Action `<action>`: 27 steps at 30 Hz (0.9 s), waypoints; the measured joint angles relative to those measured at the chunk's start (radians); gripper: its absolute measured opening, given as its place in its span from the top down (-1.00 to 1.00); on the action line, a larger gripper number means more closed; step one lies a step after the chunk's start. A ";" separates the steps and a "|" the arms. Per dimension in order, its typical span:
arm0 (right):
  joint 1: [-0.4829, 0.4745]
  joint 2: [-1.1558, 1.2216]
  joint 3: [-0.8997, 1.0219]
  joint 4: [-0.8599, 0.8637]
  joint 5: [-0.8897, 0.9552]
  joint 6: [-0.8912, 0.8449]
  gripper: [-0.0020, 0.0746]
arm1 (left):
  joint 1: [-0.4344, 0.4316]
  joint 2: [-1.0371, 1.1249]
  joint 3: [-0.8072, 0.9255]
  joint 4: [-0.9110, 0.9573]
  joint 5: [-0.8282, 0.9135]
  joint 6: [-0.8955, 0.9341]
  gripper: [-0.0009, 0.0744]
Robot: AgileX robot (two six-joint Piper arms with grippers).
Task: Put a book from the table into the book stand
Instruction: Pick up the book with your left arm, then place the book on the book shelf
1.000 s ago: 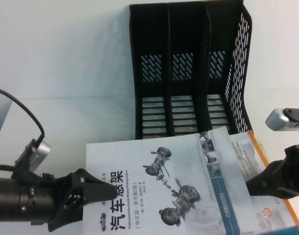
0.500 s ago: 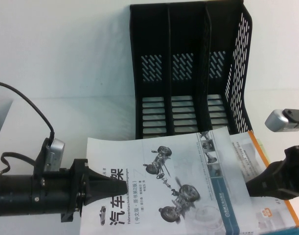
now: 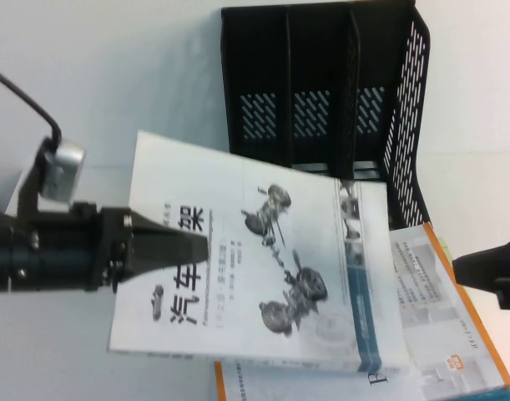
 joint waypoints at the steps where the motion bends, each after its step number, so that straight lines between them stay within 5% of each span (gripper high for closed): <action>1: 0.000 -0.024 0.000 0.000 0.000 0.000 0.96 | 0.000 -0.023 -0.050 0.032 0.002 -0.038 0.66; 17: 0.000 -0.151 0.000 -0.009 0.065 0.052 0.96 | -0.022 0.026 -0.910 0.795 -0.044 -0.814 0.66; 27: 0.000 -0.153 0.000 -0.067 0.085 0.073 0.96 | -0.222 0.243 -1.145 1.071 0.006 -0.992 0.66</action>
